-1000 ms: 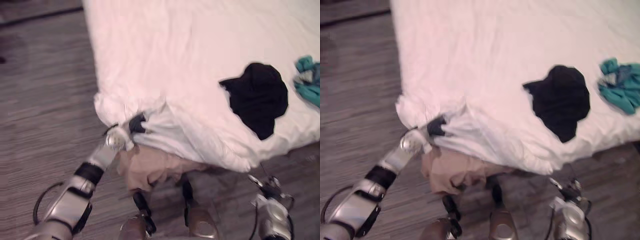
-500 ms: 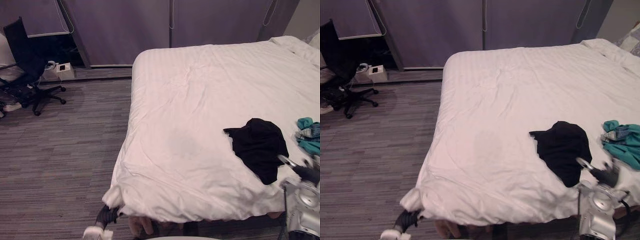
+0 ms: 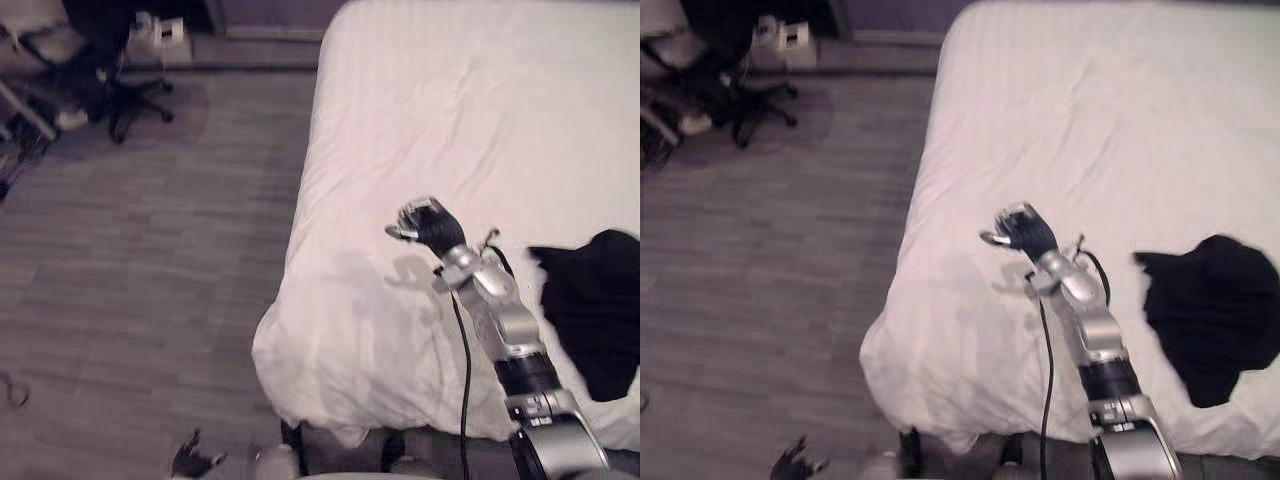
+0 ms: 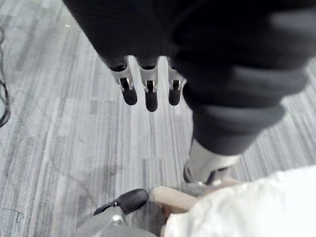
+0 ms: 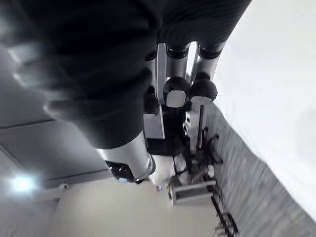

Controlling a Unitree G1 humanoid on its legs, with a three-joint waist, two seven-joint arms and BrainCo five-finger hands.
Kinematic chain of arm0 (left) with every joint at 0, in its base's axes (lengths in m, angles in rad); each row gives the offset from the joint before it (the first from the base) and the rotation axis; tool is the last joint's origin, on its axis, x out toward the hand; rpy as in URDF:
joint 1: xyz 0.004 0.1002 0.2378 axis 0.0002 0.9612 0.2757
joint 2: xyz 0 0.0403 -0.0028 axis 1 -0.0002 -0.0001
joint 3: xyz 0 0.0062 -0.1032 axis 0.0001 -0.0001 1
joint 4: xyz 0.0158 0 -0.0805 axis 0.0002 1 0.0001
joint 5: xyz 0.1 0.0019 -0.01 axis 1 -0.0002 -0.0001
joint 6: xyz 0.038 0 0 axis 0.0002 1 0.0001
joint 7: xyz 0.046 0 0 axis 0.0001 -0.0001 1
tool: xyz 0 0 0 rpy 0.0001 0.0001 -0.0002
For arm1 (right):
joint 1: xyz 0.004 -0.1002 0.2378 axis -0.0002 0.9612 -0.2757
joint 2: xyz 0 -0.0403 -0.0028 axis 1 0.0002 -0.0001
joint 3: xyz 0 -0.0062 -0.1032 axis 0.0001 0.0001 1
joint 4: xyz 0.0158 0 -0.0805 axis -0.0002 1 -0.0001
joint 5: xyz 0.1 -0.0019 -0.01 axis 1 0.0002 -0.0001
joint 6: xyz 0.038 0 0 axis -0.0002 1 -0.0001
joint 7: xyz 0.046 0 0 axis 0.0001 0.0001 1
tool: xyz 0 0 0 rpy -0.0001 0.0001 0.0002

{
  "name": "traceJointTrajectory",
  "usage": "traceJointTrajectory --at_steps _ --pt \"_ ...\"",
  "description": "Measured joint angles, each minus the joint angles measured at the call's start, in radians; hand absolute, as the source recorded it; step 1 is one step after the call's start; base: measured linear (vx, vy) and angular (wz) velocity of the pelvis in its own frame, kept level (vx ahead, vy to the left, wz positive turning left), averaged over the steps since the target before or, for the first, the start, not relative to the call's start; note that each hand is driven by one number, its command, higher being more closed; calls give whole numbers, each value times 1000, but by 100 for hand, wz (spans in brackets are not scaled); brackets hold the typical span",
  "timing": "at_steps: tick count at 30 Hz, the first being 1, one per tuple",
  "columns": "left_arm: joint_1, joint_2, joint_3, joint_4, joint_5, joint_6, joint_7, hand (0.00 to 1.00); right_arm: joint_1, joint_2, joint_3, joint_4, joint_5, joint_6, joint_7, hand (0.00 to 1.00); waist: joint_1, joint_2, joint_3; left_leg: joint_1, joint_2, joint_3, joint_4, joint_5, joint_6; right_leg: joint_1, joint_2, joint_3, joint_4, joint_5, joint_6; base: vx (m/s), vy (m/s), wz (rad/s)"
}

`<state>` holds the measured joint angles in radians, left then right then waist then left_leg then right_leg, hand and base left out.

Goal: Tidy the bed and pick cloth on bed and put in laundry

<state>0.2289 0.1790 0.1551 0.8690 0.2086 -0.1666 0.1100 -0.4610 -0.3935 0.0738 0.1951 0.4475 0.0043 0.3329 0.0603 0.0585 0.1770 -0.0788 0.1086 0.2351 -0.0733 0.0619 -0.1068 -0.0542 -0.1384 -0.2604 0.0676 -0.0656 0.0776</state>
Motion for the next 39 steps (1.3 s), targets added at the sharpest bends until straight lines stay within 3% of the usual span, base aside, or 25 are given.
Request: traceJointTrajectory --at_steps 6,8,9,10,16,19,21,24,26,30,32,34,39 --pt "-144 9 -138 -132 -98 -64 3 0 -143 -11 94 37 72 12 -1 100 -5 70 242 -146 -36 -29 25 44 34 -198 -60 8 181 -51 12 -127 43 13" --pt "-166 18 -166 -149 -128 -68 6 0 -148 -8 125 84 83 22 -1 100 -4 73 270 -181 -43 -30 24 58 40 -250 -71 15 214 -58 10 -69 34 4" --pt "-184 29 -191 -153 -156 -67 10 0 -155 7 125 93 116 -9 4 100 -7 73 288 -202 -47 -29 24 61 39 -286 -78 22 240 -66 12 -36 27 -2" --pt "-190 35 -209 -153 -178 -66 13 0 -159 8 130 96 129 -10 12 100 -15 72 289 -210 -51 -27 23 63 39 -303 -83 29 253 -70 13 -25 26 -3" --pt "-209 44 -235 -208 -228 -75 2 0 -91 47 94 109 144 -22 70 100 -39 63 285 -203 -53 -16 24 64 39 -305 -85 42 256 -77 16 3 4 -4" --pt "-204 45 -232 -209 -239 -92 -14 0 50 94 13 108 173 -46 143 100 -51 35 270 -168 -48 0 25 58 35 -262 -78 45 234 -77 16 50 -7 -7" --pt "-195 45 -224 -208 -241 -104 -21 0 182 125 -17 108 211 -56 194 100 -58 -7 241 -144 -37 8 27 42 28 -234 -64 52 210 -75 16 59 -19 -19" --pt "-185 43 -209 -185 -229 -105 -27 0 401 161 -36 147 230 -63 255 100 -81 -94 175 -110 -17 40 37 13 18 -190 -38 70 168 -67 13 107 -38 -30" --pt "-183 41 -210 -156 -217 -97 -29 0 500 161 -60 196 226 -66 266 100 -87 -125 146 -69 -10 66 40 -5 12 -151 -26 86 139 -57 10 127 -20 -35" --pt "-167 40 -205 -113 -180 -53 -33 0 641 154 -171 317 196 -66 235 100 -114 -126 91 -2 -8 99 39 -28 5 -90 -20 118 108 -50 13 88 7 -28" --pt "-152 41 -196 -99 -167 -37 -34 0 684 153 -188 277 179 -68 234 100 -126 -124 70 19 -7 117 36 -29 5 -82 -17 138 102 -46 14 58 14 -39" --pt "-135 41 -196 -87 -143 -18 -34 0 716 153 -165 130 178 -80 231 100 -138 -117 39 47 -5 133 22 -29 4 -80 -9 168 101 -40 15 21 -4 -47" --pt "-146 79 -273 -78 -132 -18 -27 0 567 151 -68 56 140 -147 194 100 -134 -98 39 17 -4 131 33 -27 6 -98 -5 181 76 -4 21 -74 13 -6"
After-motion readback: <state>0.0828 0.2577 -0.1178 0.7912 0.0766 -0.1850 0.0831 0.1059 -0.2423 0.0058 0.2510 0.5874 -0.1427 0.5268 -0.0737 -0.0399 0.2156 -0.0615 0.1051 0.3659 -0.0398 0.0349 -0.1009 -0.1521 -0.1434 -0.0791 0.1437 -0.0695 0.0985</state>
